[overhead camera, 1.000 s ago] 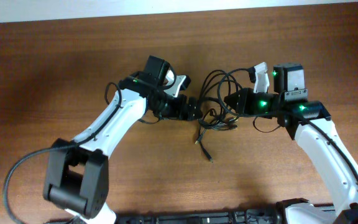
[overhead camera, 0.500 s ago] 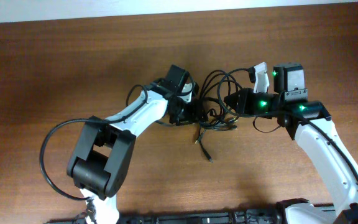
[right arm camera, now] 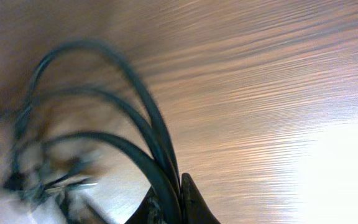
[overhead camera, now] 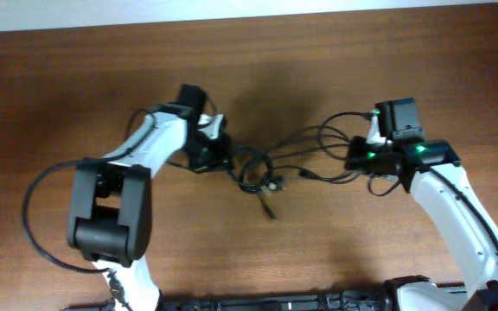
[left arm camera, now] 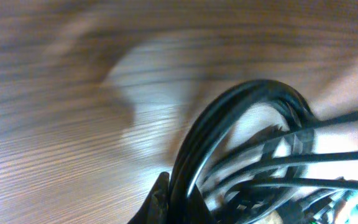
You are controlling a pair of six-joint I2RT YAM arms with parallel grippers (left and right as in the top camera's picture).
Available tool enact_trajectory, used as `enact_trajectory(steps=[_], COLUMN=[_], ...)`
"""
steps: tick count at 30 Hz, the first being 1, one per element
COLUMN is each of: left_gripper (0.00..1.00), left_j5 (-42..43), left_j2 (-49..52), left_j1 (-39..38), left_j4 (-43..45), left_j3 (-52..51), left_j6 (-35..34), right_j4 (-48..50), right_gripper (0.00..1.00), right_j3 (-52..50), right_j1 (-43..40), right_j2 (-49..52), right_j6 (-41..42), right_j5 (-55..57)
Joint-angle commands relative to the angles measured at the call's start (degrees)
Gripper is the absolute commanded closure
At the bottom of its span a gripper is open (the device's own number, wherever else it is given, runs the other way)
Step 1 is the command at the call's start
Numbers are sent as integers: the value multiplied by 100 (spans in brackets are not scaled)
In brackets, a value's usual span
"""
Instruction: Untangle cables
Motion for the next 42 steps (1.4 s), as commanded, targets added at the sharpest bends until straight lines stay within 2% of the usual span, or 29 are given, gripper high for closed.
enact_trajectory(steps=[1, 5, 7, 9, 12, 14, 16, 17, 18, 19, 20, 23, 25, 28, 30, 32, 34, 37, 40, 42], left_gripper=[100, 100, 100, 100, 100, 100, 100, 100, 100, 100, 100, 100, 100, 100, 100, 100, 100, 100, 100, 100], left_j5=[-726, -726, -721, -713, -669, -466, -466, -420, -190, 341, 748, 2194, 2802, 3239, 3486, 3484, 3432, 2455, 2929, 2927], left_j2=[-793, -1875, -2203, -2286, -2284, -2284, -2284, -2284, -2284, -2284, -2284, -2284, -2284, -2284, -2284, -2284, -2284, -2284, -2284, -2286], left_j1=[629, 874, 824, 728, 544, 400, 249, 144, 66, -31, -72, -98, -98, -98, -98, -98, -98, -98, -98, -96], left_j4=[-11, 46, 111, 120, 116, 138, 245, 332, 382, 461, 494, 525, 553, 761, 1097, 1414, 1482, 1432, 1510, 1755], left_j3=[-31, -24, -24, -24, -26, -26, -26, -26, -26, -26, -26, -26, -26, -26, -26, -26, -26, -26, -26, -26], left_j6=[487, 487, 485, 483, 490, 656, 658, 658, 785, 1080, 1349, 2256, 2544, 2538, 2149, 1631, 1532, 1156, 1119, 562], right_j4=[-72, -68, -68, -317, -1137, -1449, -1537, -1545, -1541, -1543, -1541, -1587, -1611, -1620, -1652, -1633, -1628, -1626, -1626, -1626], right_gripper=[96, 96, 96, 85, 77, 71, 68, 67, 65, 52, 49, 49, 49, 47, 46, 46, 45, 44, 44, 44], right_j3=[533, 1598, 1797, 1790, 1790, 1790, 1790, 1790, 1790, 1790, 1790, 1790, 1790, 1790, 1790, 1790, 1790, 1790, 1790, 1790], right_j1=[-662, -1027, -1027, -1027, -1029, -1027, -1027, -1027, -1027, -1027, -1027, -1016, -1016, -907, -654, -326, -52, 297, 529, 625], right_j2=[-157, -271, -271, -247, -87, 28, 105, 170, 208, 271, 304, 437, 457, 470, 470, 470, 470, 470, 470, 470], right_j6=[39, -564, -614, -621, -625, -623, -625, -678, -778, -946, -1119, -2627, -3003, -3139, -3423, -3447, -3580, -3580, -3578, -3578], right_j5=[1351, 1340, 774, 249, 820, 787, 238, -431, -881, -1480, -1766, -3237, -3797, -3893, -3891, -3866, -3858, -3716, -3713, -3707])
